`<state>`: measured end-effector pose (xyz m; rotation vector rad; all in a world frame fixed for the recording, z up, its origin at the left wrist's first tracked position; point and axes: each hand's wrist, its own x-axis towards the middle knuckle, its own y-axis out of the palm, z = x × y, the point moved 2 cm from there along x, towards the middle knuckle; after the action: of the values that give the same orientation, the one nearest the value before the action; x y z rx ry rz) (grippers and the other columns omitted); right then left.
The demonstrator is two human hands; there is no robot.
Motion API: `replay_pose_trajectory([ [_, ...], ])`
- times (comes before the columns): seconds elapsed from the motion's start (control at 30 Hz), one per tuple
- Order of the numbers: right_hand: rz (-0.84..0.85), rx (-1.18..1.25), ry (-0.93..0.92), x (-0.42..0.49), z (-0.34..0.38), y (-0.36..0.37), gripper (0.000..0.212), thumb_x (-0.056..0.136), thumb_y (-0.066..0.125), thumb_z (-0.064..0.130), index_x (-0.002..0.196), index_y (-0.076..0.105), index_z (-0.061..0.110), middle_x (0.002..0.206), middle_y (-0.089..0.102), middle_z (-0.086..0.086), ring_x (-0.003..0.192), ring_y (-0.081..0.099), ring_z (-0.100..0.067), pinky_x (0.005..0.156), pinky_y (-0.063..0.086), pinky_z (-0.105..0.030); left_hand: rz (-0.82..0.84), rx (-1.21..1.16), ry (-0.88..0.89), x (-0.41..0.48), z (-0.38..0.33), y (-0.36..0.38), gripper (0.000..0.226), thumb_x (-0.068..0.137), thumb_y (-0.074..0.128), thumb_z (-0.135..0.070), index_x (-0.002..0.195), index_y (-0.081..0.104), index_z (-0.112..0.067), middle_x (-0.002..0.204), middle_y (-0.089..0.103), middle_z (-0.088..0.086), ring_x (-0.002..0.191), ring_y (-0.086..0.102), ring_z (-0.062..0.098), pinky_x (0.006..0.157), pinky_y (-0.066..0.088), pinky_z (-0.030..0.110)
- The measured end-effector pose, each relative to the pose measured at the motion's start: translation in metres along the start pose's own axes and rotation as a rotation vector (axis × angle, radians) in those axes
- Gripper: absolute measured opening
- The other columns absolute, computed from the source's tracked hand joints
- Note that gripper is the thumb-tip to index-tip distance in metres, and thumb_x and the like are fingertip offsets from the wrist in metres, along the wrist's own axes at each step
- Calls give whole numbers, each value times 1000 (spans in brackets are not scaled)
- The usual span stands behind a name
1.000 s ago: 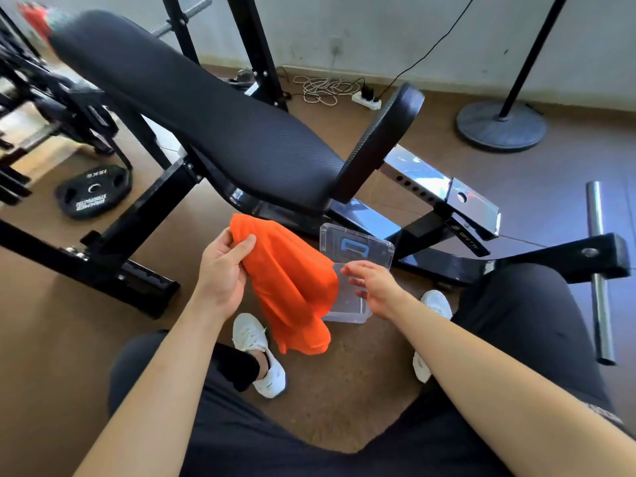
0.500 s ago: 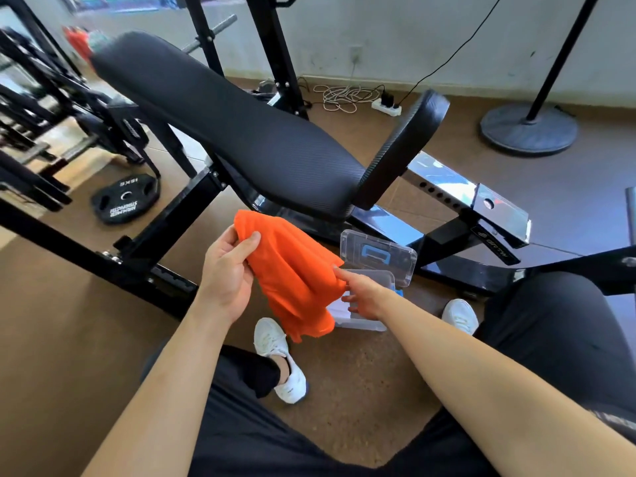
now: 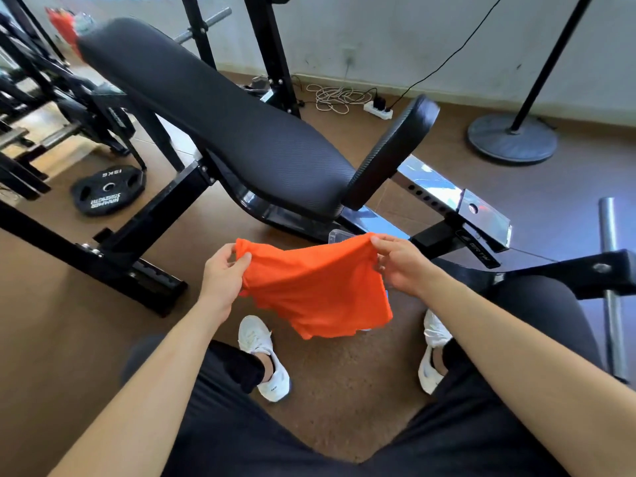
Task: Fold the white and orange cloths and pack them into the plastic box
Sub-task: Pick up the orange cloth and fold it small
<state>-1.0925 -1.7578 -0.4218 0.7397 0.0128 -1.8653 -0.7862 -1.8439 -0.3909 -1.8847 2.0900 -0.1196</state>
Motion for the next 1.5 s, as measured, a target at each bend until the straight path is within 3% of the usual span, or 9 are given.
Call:
replay_pose_trajectory([
  [0.2, 74, -170, 68, -19, 27, -19, 28, 84, 68, 32, 100, 61, 11, 85, 54, -13, 75, 49, -23, 75, 39, -38, 49, 5, -31, 9, 4, 25, 17, 101, 58, -23, 114, 66, -16, 101, 71, 3, 94, 66, 19, 92, 56, 43],
  [0.3, 107, -271, 206, -29, 10, -25, 19, 94, 65, 30, 85, 65, 14, 66, 60, -7, 67, 54, -22, 75, 47, -39, 87, -85, -55, 11, 5, 35, 14, 102, 56, -21, 111, 66, -16, 97, 71, 2, 91, 65, 17, 80, 56, 35],
  [0.4, 104, -292, 244, -37, -11, -25, 9, 91, 71, 15, 98, 69, 11, 77, 70, -9, 69, 64, -18, 67, 57, -30, 118, -153, -56, 7, 4, 43, 12, 103, 55, -17, 110, 65, -15, 93, 71, 0, 83, 64, 13, 72, 52, 26],
  [0.5, -13, -257, 109, -31, -21, -27, 14, 89, 70, 2, 100, 71, 12, 81, 66, -5, 64, 59, -12, 51, 50, -20, 163, -142, -42, 7, 7, 44, 13, 102, 56, -15, 109, 66, -19, 98, 71, -1, 87, 64, 12, 80, 50, 29],
  [0.77, -138, 6, -236, -35, -1, -37, 26, 91, 64, -6, 80, 75, 15, 70, 70, -2, 62, 57, -18, 62, 50, -30, 286, -32, -119, 9, 32, 30, 46, 93, 66, -3, 137, 57, -11, 117, 72, 10, 98, 68, 18, 91, 52, 34],
  [0.93, -80, -123, -307, -42, 2, -38, 27, 90, 63, -10, 94, 76, 13, 72, 68, -1, 64, 59, -14, 64, 51, -26, 256, 116, -93, 8, 41, 31, 28, 90, 70, -11, 104, 64, -35, 92, 70, 14, 85, 64, 25, 87, 52, 43],
  [1.03, -52, -153, -290, -52, 4, -37, 26, 90, 62, -12, 102, 75, 7, 78, 70, -6, 70, 67, -16, 71, 60, -25, 338, 160, -65, 5, 40, 41, 16, 91, 69, -11, 93, 67, -27, 84, 67, 8, 82, 59, 24, 78, 48, 36],
  [1.27, -144, -1105, -652, -64, 7, -38, 43, 78, 73, -4, 117, 74, 14, 95, 66, 0, 87, 64, -17, 78, 51, -26, 422, 659, 168, -5, 34, 56, 31, 66, 87, -28, 93, 72, -35, 94, 72, -9, 87, 66, 12, 78, 52, 28],
  [1.5, -268, -1300, -652, -55, 7, -46, 6, 88, 75, 16, 92, 79, 16, 86, 52, 4, 81, 53, -15, 66, 37, -18, 339, 647, 326, 0, 40, 58, 10, 82, 82, -26, 91, 78, -24, 104, 59, 1, 93, 60, 17, 84, 48, 30],
])
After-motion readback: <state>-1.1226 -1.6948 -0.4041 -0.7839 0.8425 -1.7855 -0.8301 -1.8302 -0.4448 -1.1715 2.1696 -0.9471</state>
